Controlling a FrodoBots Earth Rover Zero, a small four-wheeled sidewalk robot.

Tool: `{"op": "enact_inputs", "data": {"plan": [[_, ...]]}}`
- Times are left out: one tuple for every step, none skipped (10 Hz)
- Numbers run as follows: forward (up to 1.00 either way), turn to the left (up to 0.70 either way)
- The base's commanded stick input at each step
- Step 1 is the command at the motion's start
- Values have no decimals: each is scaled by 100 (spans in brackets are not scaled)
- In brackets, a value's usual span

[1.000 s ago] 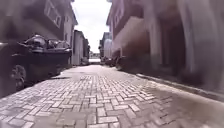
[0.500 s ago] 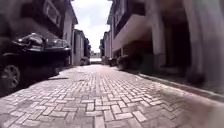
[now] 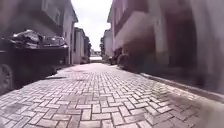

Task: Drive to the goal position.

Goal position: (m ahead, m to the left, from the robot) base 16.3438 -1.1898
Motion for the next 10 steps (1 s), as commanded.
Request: {"op": "enact_inputs", "data": {"plan": [[50,0],[50,0],[50,0],[50,0],[50,0],[50,0],[50,0],[50,0],[50,0],[50,0]]}}
